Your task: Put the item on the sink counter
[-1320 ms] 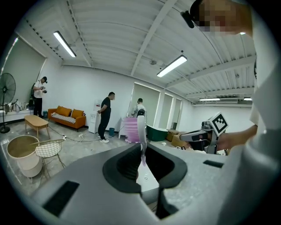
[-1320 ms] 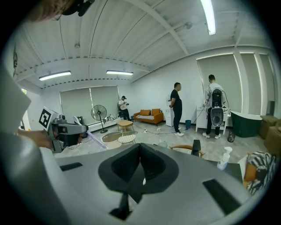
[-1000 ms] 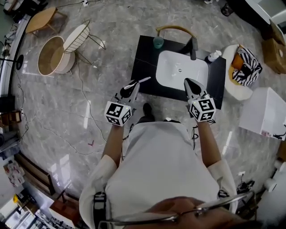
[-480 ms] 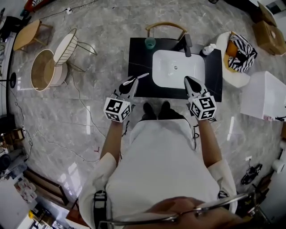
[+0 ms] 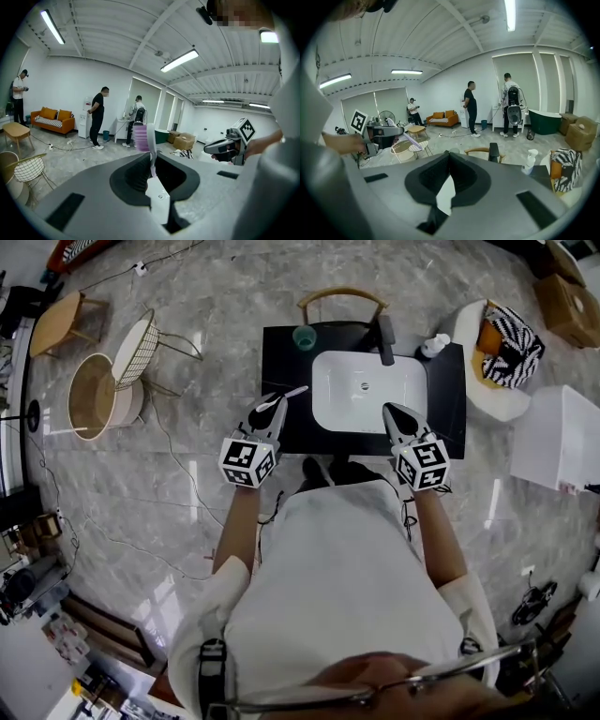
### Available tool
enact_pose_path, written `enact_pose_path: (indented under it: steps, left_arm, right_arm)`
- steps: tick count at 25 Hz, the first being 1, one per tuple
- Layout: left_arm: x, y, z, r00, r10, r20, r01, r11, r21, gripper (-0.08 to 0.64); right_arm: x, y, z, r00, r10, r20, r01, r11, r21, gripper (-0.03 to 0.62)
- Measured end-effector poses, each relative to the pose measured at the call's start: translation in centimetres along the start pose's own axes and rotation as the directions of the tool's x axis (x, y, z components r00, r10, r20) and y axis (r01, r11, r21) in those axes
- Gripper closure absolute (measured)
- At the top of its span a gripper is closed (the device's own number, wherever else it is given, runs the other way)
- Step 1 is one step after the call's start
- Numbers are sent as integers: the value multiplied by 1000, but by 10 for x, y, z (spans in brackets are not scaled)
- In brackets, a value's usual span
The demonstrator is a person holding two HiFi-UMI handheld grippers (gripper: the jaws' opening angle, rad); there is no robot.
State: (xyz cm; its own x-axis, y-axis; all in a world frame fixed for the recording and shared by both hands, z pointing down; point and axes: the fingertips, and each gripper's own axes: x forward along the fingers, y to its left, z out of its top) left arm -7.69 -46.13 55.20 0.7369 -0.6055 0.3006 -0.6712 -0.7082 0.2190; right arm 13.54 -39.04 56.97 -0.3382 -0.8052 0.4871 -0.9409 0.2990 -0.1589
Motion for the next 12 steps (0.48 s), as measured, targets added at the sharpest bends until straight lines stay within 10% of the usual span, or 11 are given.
enact_pose_path:
  steps: [12]
  left_arm:
    - [90, 30, 1, 994, 61, -87, -59, 998, 30, 525]
  right_arm:
    - [65, -42, -14, 989, 118, -84, -114, 992, 48, 586]
